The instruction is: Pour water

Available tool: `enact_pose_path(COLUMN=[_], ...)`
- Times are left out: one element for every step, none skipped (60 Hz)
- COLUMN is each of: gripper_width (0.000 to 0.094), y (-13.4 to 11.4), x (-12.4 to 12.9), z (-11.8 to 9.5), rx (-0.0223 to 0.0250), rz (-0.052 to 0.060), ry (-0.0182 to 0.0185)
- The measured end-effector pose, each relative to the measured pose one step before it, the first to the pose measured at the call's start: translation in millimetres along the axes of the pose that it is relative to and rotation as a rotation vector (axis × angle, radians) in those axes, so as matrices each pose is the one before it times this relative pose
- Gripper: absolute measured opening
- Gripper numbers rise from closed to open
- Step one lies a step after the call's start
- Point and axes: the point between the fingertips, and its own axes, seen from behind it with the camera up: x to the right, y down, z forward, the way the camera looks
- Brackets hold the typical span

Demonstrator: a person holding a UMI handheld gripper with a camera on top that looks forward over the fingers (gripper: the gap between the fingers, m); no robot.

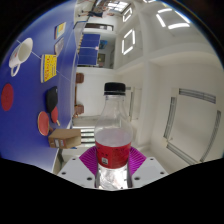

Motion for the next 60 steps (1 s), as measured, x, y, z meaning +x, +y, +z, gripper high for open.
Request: enact_pose_path(gripper_width=[0.0361, 0.0363, 0.0361, 0.0359, 0.0359, 0.0358, 0.0359, 0.0361, 0.0359, 0.0357, 0.0360, 0.0359, 0.0358, 0.0359, 0.0359, 0.0360, 0.0359, 0.0358, 0.0360, 0.0359, 0.0359, 0.0358, 0.0360, 0.0358, 0.0357, 0.0358, 0.0358, 0.0357, 0.0359, 0.0357, 0.0356, 0.0358, 0.0357, 0.0357, 0.0355, 0.0356, 0.0355, 0.0355, 0.0357, 0.0355, 0.0357, 0.0358, 0.0357, 0.0360, 0.0358, 0.0358, 0.0359, 0.0361, 0.0357, 0.0358, 0.0359, 0.0358, 0.0359, 0.0359, 0.0359, 0.0358, 0.0359, 0.0357, 0.0362, 0.0361], y=[-16.67, -15.53, -14.57, -15.10, -14.56, -13.63, -13.28, -12.18, -11.07, -10.50, -10.24, -9.95, -11.47, -8.67, -7.77, -8.62, -8.35, -7.42, -5.86, -11.21, -7.51, -5.39, -4.39, -3.62, -2.94, -1.76, -0.41, 3.17, 1.23, 0.31, 2.76, 3.45, 3.81, 4.56, 4.82, 5.57, 6.37, 13.33, 4.23, 3.92, 6.80, 7.20, 6.46, 5.10, 5.07, 2.95, 7.56, 3.48, 3.04, 2.08, 2.40, 2.45, 4.35, -1.20, 7.19, 3.21, 4.57, 5.95, 7.14, 6.58], x=[-2.74, -8.74, 0.59, -3.83, -4.17, -3.51, -3.72, -3.89, -4.02, -3.54, -3.22, -10.46, 0.76, -2.92, -3.14, -3.68, -2.95, -2.90, -6.66, -2.75, -1.19, -1.44, -0.94, -0.60, -0.75, -0.72, -1.12, -1.22, -1.94, -1.27, 0.00, 1.48, 2.33, 3.60, 4.16, 4.77, 5.59, 13.08, 3.53, 8.14, 8.89, 9.77, 10.26, 9.15, 8.92, 12.45, 7.21, 5.97, 5.26, 5.04, 4.01, 1.65, -2.74, -6.05, 2.13, -1.01, -2.79, -3.63, -6.96, 0.21], z=[3.21, 6.80, 3.02, 3.07, 2.42, 2.80, 2.14, 1.87, 1.78, 1.51, 1.29, 4.56, 1.72, 0.63, 1.09, 0.95, 0.98, 0.82, 0.74, 2.14, 0.50, 0.18, 0.05, 0.23, 0.71, 0.49, 0.61, -2.35, 1.67, 1.34, 0.12, 0.09, 0.35, -0.27, -0.22, -0.33, -0.89, -5.01, 0.70, 1.58, -0.99, -0.79, -0.91, -0.04, -0.45, -4.21, 3.52, -0.09, -0.57, -1.00, -1.17, 0.40, -2.27, -6.52, 7.61, 0.92, 0.67, 0.75, -2.38, 4.12], rx=[0.03108, 0.03135, 0.02668, 0.02771, 0.02712, 0.02703, 0.02553, 0.02182, 0.01878, 0.01677, 0.01578, 0.01738, 0.01382, 0.01068, 0.00933, 0.01237, 0.01203, 0.01231, 0.01521, 0.01448, 0.01260, 0.00854, 0.00572, 0.00430, 0.00293, 0.00024, -0.00344, -0.00253, -0.00977, -0.00302, -0.00824, -0.00943, -0.01018, -0.00959, -0.00887, -0.01024, -0.01243, -0.01965, -0.01203, -0.00865, -0.01462, -0.01694, -0.01620, -0.01527, -0.01584, -0.01975, -0.01511, -0.01569, -0.01372, -0.01408, -0.01453, -0.01451, -0.01765, -0.00996, -0.00678, -0.00765, -0.00985, -0.01180, -0.01447, -0.01189], rz=[-0.0528, -0.0490, -0.0479, -0.0458, -0.0410, -0.0378, -0.0358, -0.0343, -0.0334, -0.0306, -0.0260, -0.0222, -0.0189, -0.0226, -0.0249, -0.0267, -0.0249, -0.0233, -0.0198, -0.0138, -0.0148, -0.0128, -0.0109, -0.0077, -0.0034, 0.0002, 0.0038, 0.0059, 0.0088, 0.0094, 0.0092, 0.0124, 0.0166, 0.0230, 0.0290, 0.0366, 0.0441, 0.0395, 0.0639, 0.0610, 0.0679, 0.0714, 0.0780, 0.0837, 0.0839, 0.0693, 0.0992, 0.0952, 0.0978, 0.0956, 0.0936, 0.0915, 0.0935, 0.0762, 0.0806, 0.0702, 0.0646, 0.0599, 0.0577, 0.0480], ry=[0.00379, -0.00067, -0.00427, -0.00446, -0.00479, -0.00512, -0.00603, -0.00671, -0.00720, -0.00695, -0.00595, -0.00342, -0.00770, -0.00911, -0.00966, -0.00907, -0.00587, -0.00413, -0.00257, -0.00706, -0.00435, -0.00316, -0.00133, -0.00043, -0.00105, -0.00191, -0.00455, -0.00730, -0.00776, -0.00648, -0.00381, -0.00009, 0.00265, 0.00424, 0.00442, 0.00438, 0.00477, 0.00666, 0.00410, 0.00127, 0.00642, 0.00881, 0.00976, 0.00711, 0.00487, 0.01291, -0.00808, -0.00504, -0.00793, -0.00696, -0.00779, -0.01058, -0.01208, -0.00207, -0.02097, -0.01053, -0.01414, -0.01627, -0.01343, -0.01027])
